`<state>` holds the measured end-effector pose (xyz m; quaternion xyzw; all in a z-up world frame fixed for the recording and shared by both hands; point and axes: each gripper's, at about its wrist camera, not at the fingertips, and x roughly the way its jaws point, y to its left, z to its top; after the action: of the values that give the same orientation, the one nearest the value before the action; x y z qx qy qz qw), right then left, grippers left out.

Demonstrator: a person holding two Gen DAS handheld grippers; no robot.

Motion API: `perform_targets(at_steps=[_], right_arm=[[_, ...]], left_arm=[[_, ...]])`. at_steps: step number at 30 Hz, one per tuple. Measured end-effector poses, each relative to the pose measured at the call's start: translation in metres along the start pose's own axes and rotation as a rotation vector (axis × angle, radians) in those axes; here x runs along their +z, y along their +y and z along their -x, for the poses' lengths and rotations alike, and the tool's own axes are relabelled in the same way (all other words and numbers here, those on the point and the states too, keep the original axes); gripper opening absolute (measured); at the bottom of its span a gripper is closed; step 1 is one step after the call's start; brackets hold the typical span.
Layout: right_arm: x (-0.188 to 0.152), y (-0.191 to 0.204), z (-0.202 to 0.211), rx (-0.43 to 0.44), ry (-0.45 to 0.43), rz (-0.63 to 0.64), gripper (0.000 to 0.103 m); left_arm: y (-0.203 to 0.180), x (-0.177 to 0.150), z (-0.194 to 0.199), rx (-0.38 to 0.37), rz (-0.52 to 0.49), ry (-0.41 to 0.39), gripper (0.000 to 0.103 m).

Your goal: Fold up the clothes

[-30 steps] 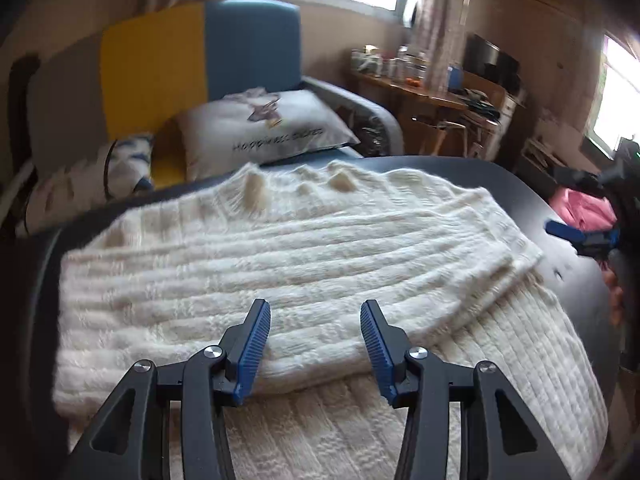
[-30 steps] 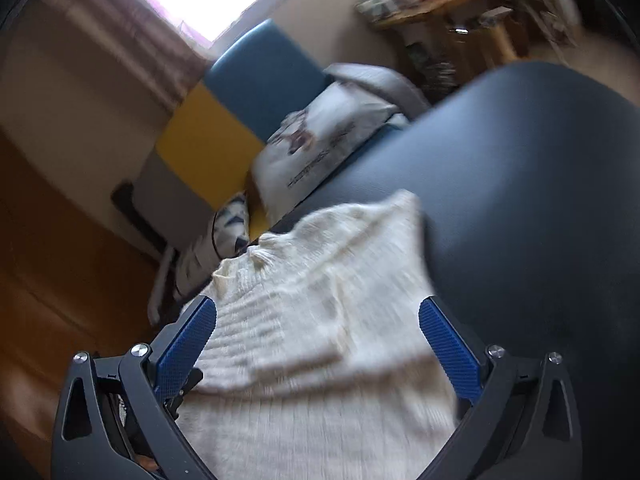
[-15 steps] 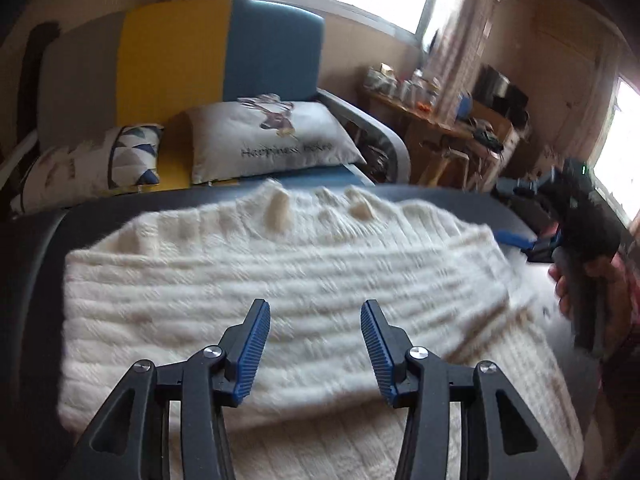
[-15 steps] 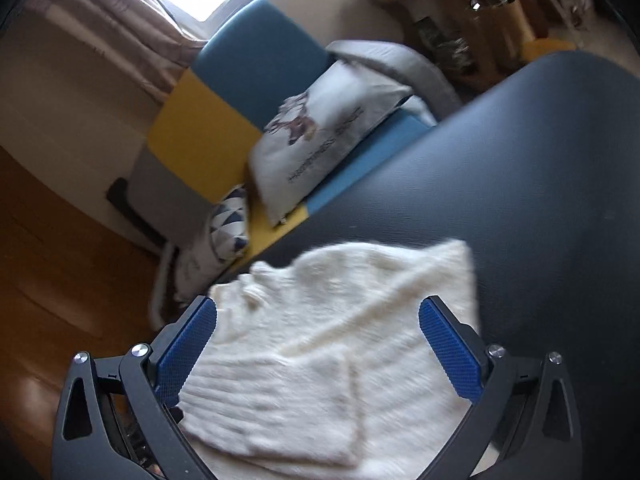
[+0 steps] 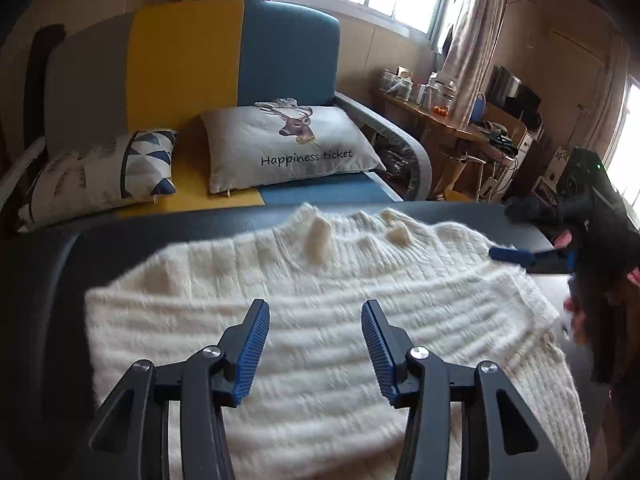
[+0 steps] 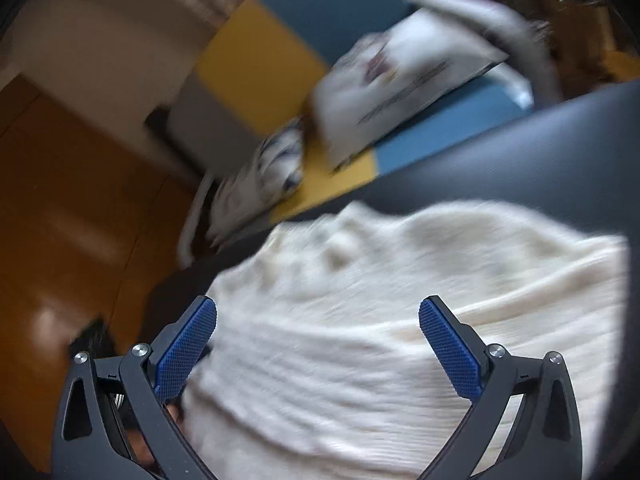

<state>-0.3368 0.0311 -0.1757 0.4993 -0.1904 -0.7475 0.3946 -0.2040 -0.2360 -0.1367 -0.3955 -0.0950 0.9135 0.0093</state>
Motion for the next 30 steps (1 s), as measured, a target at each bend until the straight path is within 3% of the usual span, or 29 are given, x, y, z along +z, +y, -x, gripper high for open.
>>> perform_targets(at_steps=[1,3,6,8,11,15,20,25,30], right_arm=[[-0.002,0.005,-0.012,0.003,0.032,0.013,0.103],[-0.005,-0.002,-0.037,-0.08,0.098,-0.009,0.103],[-0.002,0.001,-0.036,-0.08,0.065,-0.006,0.103],[0.004,0.007,-0.032,0.067,0.047,-0.013,0.103],[0.014,0.014,-0.036,0.158,0.046,-0.017,0.103],[0.024,0.013,-0.06,0.156,0.064,-0.05,0.103],[0.037,0.002,-0.087,0.079,0.076,-0.075,0.103],[0.036,-0.013,-0.076,0.049,-0.022,-0.096,0.103],[0.032,-0.006,-0.071,0.034,-0.012,-0.098,0.103]], left_arm=[[0.003,0.002,-0.01,0.032,0.0,0.042,0.049],[0.013,-0.001,-0.028,0.075,0.035,0.124,0.049],[0.017,0.008,-0.021,0.041,0.045,0.078,0.049],[0.018,0.017,-0.015,0.024,0.044,0.039,0.049],[0.022,0.041,-0.026,0.056,0.041,0.042,0.049],[0.019,0.064,-0.054,0.104,-0.043,0.102,0.049],[0.009,0.071,-0.097,0.164,-0.145,0.192,0.052],[0.029,0.07,-0.099,0.126,0.016,0.139,0.055],[0.033,0.074,-0.086,0.107,0.064,0.087,0.054]])
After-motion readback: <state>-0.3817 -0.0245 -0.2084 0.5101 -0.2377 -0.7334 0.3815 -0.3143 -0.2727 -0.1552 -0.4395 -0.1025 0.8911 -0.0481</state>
